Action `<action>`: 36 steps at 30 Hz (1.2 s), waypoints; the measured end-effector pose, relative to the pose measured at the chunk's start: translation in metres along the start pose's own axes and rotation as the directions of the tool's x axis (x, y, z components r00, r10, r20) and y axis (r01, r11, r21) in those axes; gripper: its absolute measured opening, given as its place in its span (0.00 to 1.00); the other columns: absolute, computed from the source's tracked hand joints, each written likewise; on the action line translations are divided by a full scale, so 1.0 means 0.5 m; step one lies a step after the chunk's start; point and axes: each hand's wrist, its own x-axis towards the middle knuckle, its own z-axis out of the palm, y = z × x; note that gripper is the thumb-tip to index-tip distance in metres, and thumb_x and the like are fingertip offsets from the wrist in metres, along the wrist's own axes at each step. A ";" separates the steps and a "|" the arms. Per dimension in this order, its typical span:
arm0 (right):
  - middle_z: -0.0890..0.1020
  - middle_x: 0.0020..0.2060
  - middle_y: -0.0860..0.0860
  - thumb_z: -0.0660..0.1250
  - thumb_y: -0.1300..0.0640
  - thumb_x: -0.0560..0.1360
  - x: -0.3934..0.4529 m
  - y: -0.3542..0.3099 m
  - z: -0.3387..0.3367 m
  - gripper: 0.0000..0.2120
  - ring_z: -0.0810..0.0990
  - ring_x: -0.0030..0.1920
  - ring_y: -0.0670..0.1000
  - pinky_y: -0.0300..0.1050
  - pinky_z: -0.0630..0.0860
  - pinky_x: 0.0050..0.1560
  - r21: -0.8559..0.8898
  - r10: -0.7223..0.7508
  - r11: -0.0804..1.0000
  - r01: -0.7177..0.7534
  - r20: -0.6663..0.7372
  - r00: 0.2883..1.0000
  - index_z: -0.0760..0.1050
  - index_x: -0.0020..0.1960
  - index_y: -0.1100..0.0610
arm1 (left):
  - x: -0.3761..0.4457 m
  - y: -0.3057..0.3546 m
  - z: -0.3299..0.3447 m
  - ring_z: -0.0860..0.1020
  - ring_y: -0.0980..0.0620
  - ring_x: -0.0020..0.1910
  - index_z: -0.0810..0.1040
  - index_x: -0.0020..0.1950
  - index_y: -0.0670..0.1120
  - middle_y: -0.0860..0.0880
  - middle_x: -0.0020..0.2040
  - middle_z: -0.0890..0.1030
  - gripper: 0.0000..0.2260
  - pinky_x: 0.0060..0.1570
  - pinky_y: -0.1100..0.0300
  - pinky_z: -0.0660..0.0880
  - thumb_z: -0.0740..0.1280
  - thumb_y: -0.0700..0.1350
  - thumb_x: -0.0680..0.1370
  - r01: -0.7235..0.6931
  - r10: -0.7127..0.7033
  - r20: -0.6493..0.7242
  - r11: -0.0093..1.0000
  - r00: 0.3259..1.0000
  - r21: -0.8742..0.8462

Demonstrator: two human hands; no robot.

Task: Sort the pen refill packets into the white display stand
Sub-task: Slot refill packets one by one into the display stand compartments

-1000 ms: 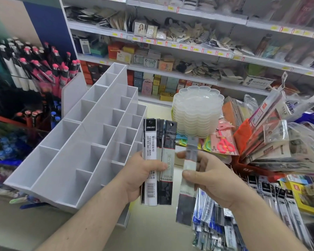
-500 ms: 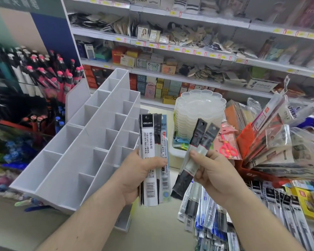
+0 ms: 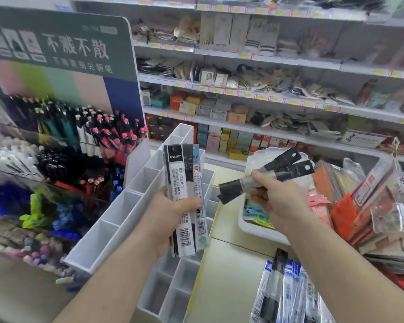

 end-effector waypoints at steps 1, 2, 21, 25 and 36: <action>0.81 0.34 0.53 0.71 0.63 0.76 0.016 -0.009 0.013 0.03 0.77 0.28 0.47 0.38 0.76 0.30 0.006 -0.018 1.000 0.018 -0.009 1.000 0.78 0.45 0.59 | 0.002 -0.004 -0.001 0.83 0.45 0.37 0.79 0.50 0.43 0.44 0.40 0.84 0.10 0.39 0.49 0.82 0.71 0.31 0.73 -0.007 0.007 -0.002 1.000 1.000 -0.012; 0.81 0.35 0.54 0.72 0.63 0.76 0.031 -0.019 0.027 0.03 0.78 0.29 0.47 0.39 0.77 0.32 0.004 -0.037 0.999 0.037 -0.013 0.999 0.78 0.45 0.59 | 0.004 -0.008 -0.002 0.83 0.45 0.38 0.79 0.50 0.43 0.44 0.40 0.84 0.10 0.40 0.47 0.82 0.72 0.31 0.72 -0.012 0.012 -0.001 0.999 1.000 -0.030; 0.83 0.46 0.57 0.76 0.59 0.70 0.242 -0.021 0.255 0.12 0.79 0.38 0.53 0.45 0.78 0.36 -0.490 -0.037 0.869 0.067 0.071 0.997 0.79 0.52 0.59 | 0.015 -0.023 -0.011 0.84 0.45 0.42 0.79 0.53 0.43 0.43 0.44 0.84 0.19 0.45 0.44 0.82 0.73 0.40 0.62 -0.037 0.041 0.025 0.986 0.999 -0.162; 0.82 0.50 0.57 0.77 0.57 0.71 0.231 -0.022 0.265 0.17 0.77 0.41 0.52 0.43 0.77 0.37 -0.654 0.032 0.750 0.103 0.191 0.981 0.78 0.56 0.59 | 0.013 -0.024 -0.011 0.83 0.45 0.41 0.79 0.55 0.41 0.42 0.44 0.84 0.21 0.44 0.47 0.83 0.72 0.40 0.62 -0.037 0.042 0.026 0.983 0.999 -0.179; 0.83 0.46 0.56 0.70 0.63 0.76 0.257 0.007 0.259 0.07 0.79 0.39 0.52 0.50 0.81 0.43 -0.660 -0.085 0.731 0.170 0.158 0.984 0.80 0.54 0.58 | 0.011 -0.021 -0.008 0.84 0.48 0.39 0.79 0.53 0.41 0.45 0.41 0.84 0.17 0.38 0.53 0.81 0.73 0.37 0.65 -0.042 0.050 0.036 0.982 0.998 -0.186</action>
